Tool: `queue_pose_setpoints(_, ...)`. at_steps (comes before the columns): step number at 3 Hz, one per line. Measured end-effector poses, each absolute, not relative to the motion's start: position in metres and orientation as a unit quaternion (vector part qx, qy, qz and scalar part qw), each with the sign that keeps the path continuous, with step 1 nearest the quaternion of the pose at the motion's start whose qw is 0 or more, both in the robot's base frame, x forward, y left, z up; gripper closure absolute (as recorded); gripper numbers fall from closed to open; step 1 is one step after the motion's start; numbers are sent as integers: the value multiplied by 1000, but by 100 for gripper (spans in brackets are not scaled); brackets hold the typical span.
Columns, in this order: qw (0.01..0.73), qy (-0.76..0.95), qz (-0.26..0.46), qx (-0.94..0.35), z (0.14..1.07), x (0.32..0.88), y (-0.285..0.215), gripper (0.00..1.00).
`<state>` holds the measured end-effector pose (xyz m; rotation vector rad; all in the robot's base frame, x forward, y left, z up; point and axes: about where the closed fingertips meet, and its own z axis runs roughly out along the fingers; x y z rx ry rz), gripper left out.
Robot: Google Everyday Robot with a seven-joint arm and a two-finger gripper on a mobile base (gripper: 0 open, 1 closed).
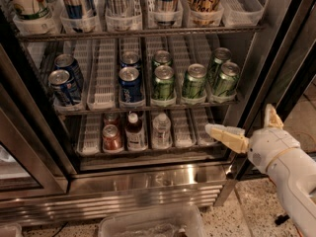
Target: Pick green can from middle shelf of fridge
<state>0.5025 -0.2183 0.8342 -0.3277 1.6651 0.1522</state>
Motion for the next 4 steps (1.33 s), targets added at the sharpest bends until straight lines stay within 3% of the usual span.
queue_pose_setpoints(3, 674, 691, 138, -220, 833, 477, -107, 0)
queue_pose_setpoints(4, 675, 690, 139, -220, 834, 477, -106, 0)
